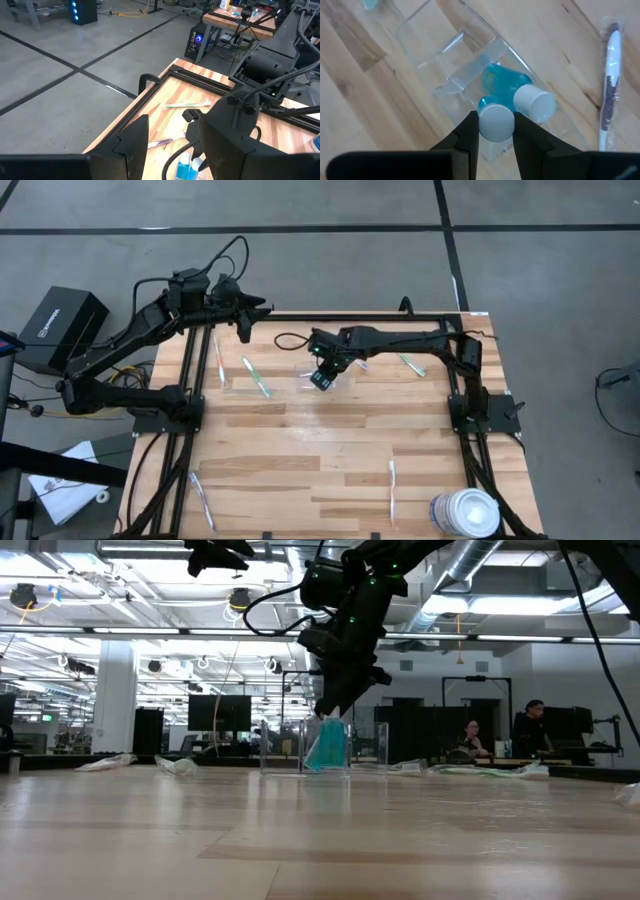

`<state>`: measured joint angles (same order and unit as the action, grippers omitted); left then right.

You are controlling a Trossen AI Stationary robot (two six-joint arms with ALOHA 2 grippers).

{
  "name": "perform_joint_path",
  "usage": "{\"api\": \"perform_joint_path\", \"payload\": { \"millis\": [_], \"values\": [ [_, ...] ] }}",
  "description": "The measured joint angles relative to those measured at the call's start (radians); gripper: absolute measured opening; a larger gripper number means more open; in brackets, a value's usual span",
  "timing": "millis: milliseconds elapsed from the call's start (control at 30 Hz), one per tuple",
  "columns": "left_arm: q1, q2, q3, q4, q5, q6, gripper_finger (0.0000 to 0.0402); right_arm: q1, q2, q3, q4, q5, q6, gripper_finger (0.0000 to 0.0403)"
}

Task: Pick & Place toothbrushing station
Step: Put the blue mouthwash into the transparent organizer

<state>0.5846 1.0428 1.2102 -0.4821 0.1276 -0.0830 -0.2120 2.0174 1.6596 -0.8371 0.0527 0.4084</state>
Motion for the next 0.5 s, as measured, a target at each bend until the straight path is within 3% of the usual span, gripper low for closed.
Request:
{"api": "perform_joint_path", "payload": {
  "millis": [500],
  "values": [
    [0.0, 0.0, 0.0, 0.011, 0.0, 0.02, 0.0167, 0.009, 0.0, 0.0, 0.008, 0.031, -0.023, 0.0081]
  ]
}}
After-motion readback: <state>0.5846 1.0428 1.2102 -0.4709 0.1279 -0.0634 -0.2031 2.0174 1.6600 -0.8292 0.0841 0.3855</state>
